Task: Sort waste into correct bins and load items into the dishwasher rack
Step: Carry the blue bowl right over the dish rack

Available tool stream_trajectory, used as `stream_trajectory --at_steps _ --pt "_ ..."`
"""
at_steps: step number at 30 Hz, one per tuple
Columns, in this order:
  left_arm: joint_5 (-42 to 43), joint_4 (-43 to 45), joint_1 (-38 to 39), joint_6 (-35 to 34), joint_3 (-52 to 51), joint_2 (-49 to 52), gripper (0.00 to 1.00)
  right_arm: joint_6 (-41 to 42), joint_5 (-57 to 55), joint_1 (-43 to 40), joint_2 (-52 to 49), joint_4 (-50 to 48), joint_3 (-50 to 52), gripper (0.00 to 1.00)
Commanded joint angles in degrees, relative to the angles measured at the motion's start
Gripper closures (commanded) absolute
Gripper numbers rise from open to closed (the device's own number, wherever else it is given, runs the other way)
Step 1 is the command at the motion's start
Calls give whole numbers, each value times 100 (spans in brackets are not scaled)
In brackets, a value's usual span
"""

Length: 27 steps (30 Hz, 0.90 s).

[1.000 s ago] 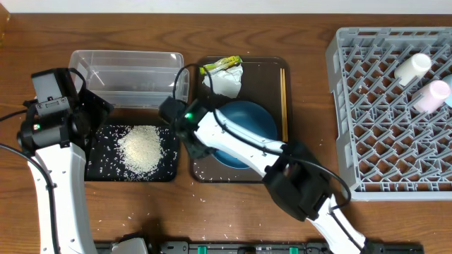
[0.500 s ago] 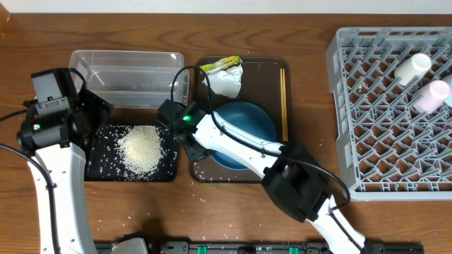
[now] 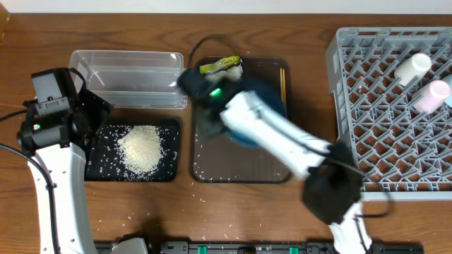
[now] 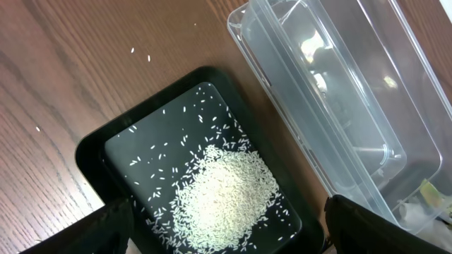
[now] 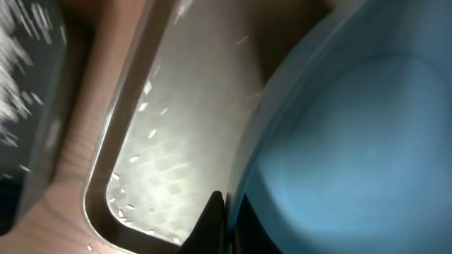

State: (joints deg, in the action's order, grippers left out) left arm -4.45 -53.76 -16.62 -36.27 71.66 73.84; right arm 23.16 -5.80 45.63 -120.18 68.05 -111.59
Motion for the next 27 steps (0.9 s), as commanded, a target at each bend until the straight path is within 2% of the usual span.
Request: stream_trajectory --at_steps 1,6,11,16,22,27 --pt "-11 -17 -24 -92 57 -2 11 -426 -87 -723 977 -7 -245 99" --pt "-11 -20 -24 -92 57 -2 11 -787 498 -2006 1893 -63 -245 99" --pt "-11 -20 -24 -92 57 -2 11 -1429 1989 -3414 2258 -166 -245 99" --pt "-11 -20 -24 -92 57 -2 11 -2218 3716 -4638 2173 -358 -136 99" --pt "-11 -17 -24 -92 57 -2 11 -2238 5711 -5646 1794 -1325 140 99" --pt "-11 -17 -24 -92 57 0 11 -2227 7361 -5969 1244 -2057 188 99"
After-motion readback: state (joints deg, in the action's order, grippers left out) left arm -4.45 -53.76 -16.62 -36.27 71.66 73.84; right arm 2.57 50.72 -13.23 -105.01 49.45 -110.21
